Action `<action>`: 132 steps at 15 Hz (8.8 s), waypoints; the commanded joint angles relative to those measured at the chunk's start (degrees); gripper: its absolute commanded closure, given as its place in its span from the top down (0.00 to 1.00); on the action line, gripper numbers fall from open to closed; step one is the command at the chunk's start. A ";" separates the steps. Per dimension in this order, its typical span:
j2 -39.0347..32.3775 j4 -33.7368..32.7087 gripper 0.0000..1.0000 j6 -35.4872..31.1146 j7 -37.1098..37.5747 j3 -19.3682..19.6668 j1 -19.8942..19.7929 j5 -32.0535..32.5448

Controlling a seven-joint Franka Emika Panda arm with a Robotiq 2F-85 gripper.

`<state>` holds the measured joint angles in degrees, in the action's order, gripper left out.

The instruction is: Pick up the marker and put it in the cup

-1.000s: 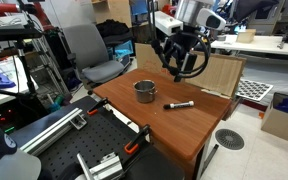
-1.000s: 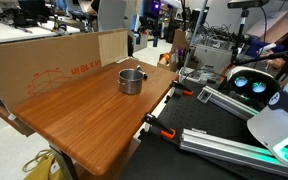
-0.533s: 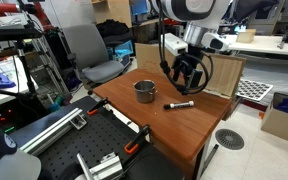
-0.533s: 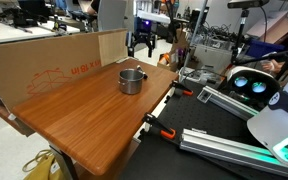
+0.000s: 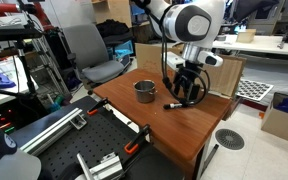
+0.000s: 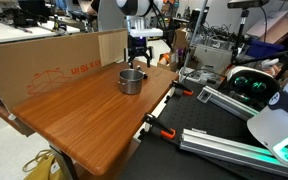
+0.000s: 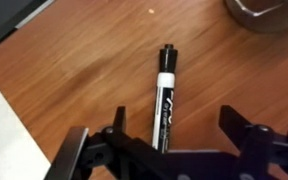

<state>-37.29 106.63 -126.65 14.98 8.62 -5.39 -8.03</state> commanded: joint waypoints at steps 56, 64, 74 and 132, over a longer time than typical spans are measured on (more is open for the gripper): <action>44.84 42.98 0.06 -29.73 -5.58 -10.38 5.75 6.26; 44.53 42.32 0.06 -27.34 -5.04 -10.74 5.31 6.12; 38.35 37.14 0.06 -20.97 -3.96 -10.46 5.42 7.88; 35.26 27.13 1.00 -9.99 -3.26 -8.44 6.02 7.85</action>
<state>-2.05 133.85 -136.81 11.74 0.28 0.74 -0.18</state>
